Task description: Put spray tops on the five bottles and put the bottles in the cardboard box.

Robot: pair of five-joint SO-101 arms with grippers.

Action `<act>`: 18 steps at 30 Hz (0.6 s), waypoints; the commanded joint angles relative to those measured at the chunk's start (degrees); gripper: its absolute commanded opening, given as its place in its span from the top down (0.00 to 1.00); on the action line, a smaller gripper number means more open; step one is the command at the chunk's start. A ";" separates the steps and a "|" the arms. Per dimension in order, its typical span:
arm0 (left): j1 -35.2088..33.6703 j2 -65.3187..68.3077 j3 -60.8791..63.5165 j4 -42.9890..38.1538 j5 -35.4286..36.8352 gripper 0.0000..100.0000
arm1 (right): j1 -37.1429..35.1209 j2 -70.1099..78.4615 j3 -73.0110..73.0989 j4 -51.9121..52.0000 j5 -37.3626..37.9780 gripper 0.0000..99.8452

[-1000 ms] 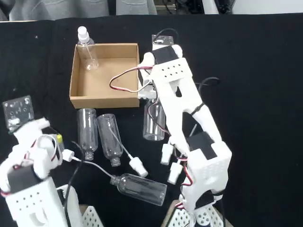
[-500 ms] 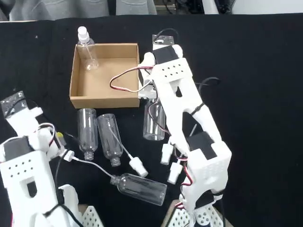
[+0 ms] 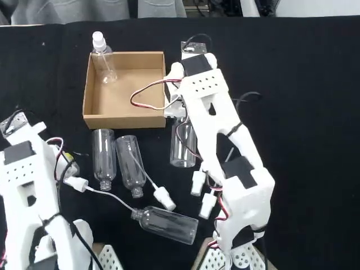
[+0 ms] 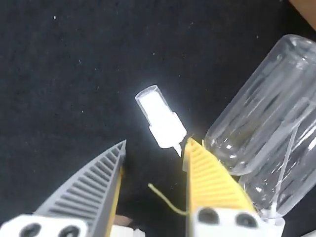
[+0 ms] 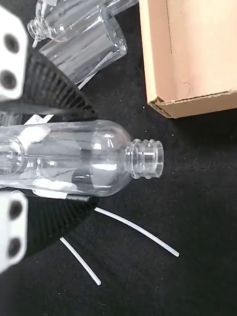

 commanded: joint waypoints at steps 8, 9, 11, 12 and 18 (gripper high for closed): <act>-0.57 8.53 1.71 -10.73 1.41 0.83 | 0.79 4.79 -4.88 -1.49 0.62 0.90; -0.57 9.23 2.42 -12.40 1.41 0.83 | 0.79 4.88 -5.14 -1.41 0.62 0.90; -0.57 10.55 3.38 -14.95 1.41 0.83 | 0.97 4.97 -5.32 -1.41 0.62 0.90; -0.57 11.08 3.74 -15.65 1.41 0.83 | 0.97 4.97 -5.32 -1.41 0.62 0.90; -0.57 14.95 4.00 -16.62 1.41 0.83 | 0.88 5.05 -5.32 -1.41 0.62 0.90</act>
